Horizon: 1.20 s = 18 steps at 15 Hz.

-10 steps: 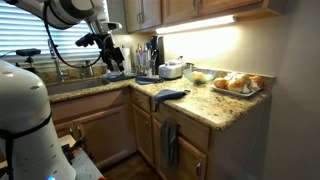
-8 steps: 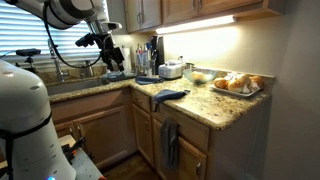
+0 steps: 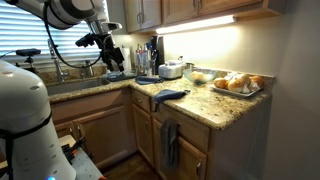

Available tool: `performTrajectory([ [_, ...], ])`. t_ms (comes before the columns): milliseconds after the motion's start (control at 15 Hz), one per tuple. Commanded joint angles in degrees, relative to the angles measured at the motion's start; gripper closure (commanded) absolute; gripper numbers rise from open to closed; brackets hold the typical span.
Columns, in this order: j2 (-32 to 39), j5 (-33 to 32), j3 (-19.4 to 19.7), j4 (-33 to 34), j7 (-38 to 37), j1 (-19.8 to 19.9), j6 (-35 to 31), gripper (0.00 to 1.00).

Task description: Put the towel on the counter on the hook hanging on the top drawer

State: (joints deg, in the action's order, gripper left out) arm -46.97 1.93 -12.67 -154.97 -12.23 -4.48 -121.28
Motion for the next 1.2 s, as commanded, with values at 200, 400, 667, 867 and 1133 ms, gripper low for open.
performTrajectory([
  [200,9.95,0.79,5.85,5.59,7.66,-1.03,2.05,0.00],
  [400,16.32,0.36,8.37,9.64,13.14,-0.74,2.35,0.00],
  [667,24.73,-1.73,8.93,15.40,14.90,0.53,1.45,0.00],
  [867,31.01,-3.48,8.56,20.04,13.20,1.41,0.90,0.00],
  [1133,39.79,-8.27,8.63,25.96,11.26,2.65,-0.19,0.00],
])
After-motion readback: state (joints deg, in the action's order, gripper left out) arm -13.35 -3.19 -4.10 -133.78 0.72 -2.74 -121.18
